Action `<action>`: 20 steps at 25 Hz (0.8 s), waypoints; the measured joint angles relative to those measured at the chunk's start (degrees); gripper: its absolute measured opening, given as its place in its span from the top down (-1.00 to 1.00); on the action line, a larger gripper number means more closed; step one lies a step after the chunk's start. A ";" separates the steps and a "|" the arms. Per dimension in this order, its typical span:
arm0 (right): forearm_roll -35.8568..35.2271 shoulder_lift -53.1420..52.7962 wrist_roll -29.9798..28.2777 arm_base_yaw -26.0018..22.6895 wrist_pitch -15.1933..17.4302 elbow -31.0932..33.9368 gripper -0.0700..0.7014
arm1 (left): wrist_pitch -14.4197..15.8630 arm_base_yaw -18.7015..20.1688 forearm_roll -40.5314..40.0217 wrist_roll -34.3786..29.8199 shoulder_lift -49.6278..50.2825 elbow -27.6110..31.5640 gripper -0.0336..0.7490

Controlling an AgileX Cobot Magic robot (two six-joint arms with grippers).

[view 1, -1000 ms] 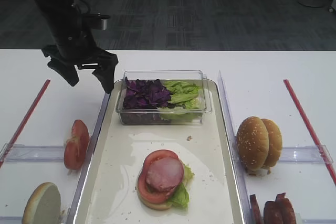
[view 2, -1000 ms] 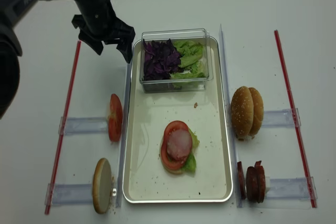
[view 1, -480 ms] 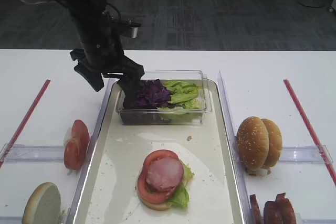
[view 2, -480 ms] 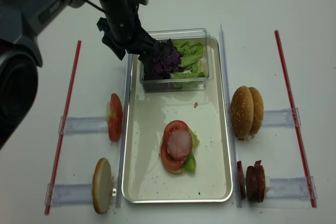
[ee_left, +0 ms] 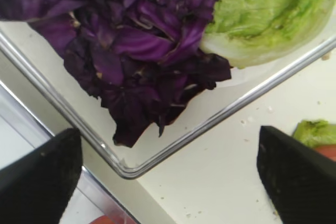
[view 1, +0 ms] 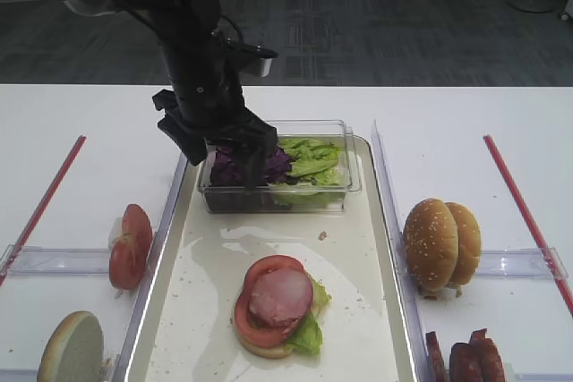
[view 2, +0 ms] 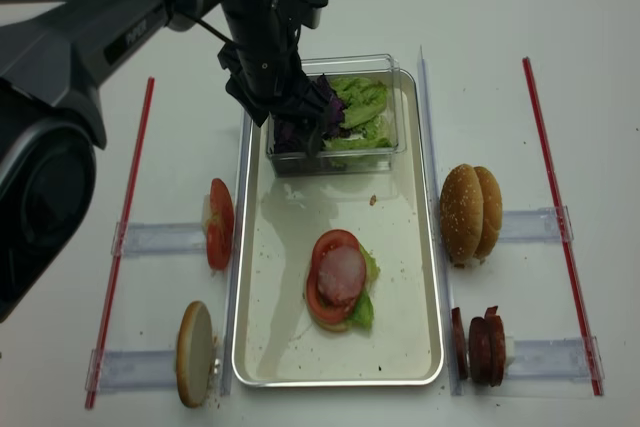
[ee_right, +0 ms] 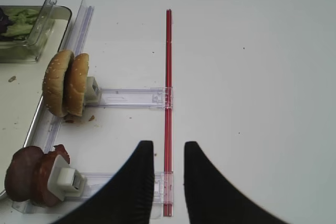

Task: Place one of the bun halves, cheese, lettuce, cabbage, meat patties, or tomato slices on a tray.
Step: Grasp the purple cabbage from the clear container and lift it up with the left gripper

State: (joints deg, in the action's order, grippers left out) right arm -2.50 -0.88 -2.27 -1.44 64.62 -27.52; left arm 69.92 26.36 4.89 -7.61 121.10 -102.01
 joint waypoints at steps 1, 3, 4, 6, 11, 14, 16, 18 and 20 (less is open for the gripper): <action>0.00 0.00 0.00 0.00 0.00 0.00 0.32 | 0.00 0.13 0.00 0.00 0.00 0.00 -0.67; 0.00 0.00 0.00 0.00 0.00 0.00 0.32 | 0.00 0.27 0.00 0.00 0.00 0.00 -0.67; 0.00 0.00 0.00 0.00 0.00 0.00 0.32 | 0.00 0.27 0.00 0.00 0.00 0.00 -0.67; 0.00 0.00 0.00 0.00 0.00 0.00 0.32 | -0.22 0.27 0.00 0.00 0.00 0.00 -0.67; 0.00 0.00 0.00 0.00 0.00 0.00 0.32 | -1.69 0.27 0.00 0.00 0.00 0.00 -0.67; 0.00 0.00 0.00 0.00 0.00 0.00 0.32 | -3.28 0.27 0.00 0.00 0.00 0.00 -0.67; 0.00 0.00 0.00 0.00 0.00 0.00 0.32 | -4.74 0.27 0.12 0.00 0.00 0.00 -0.67; 0.00 0.00 0.00 0.00 0.00 0.00 0.32 | -6.08 0.27 0.36 0.00 0.00 0.00 -0.67; 0.00 0.00 -0.10 0.00 0.00 0.00 0.32 | -7.23 0.27 0.35 0.00 0.00 0.00 -0.67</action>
State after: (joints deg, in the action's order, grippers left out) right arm -2.50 -0.88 -2.37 -1.44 64.62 -27.52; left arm 62.70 26.63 5.23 -7.61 121.10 -102.01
